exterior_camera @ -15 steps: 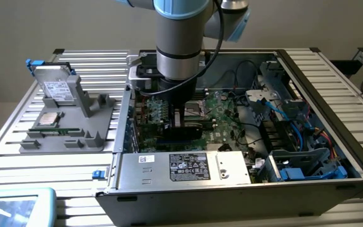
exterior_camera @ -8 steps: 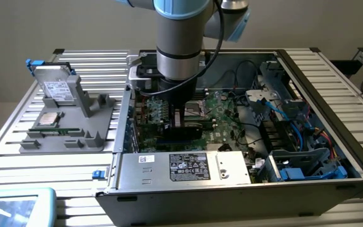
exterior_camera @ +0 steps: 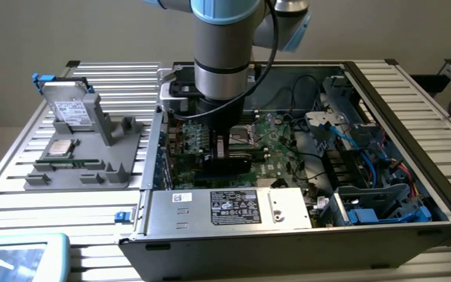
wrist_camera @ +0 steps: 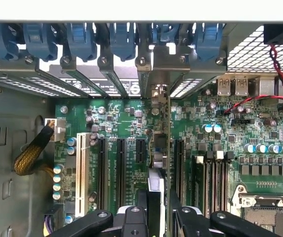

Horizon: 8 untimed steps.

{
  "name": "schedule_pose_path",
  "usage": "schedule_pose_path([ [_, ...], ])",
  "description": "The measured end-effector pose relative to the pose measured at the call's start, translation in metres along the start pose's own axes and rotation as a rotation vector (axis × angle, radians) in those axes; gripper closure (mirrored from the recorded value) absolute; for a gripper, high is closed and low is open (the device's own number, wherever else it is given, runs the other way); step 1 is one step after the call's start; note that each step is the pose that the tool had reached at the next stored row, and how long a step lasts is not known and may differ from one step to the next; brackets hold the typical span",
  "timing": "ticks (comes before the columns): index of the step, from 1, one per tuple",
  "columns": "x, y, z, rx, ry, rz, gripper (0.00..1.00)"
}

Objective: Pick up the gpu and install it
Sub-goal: 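Insert the gpu into the slot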

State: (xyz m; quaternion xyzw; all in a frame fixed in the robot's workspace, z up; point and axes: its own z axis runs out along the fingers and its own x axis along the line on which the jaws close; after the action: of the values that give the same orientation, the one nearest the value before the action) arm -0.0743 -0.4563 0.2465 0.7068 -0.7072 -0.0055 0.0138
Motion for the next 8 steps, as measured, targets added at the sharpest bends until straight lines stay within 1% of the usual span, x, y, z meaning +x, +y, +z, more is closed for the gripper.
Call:
schedule_pose_path([
  [8,0.0003,0.0,0.0,0.0001,0.0001,-0.004,0.73],
])
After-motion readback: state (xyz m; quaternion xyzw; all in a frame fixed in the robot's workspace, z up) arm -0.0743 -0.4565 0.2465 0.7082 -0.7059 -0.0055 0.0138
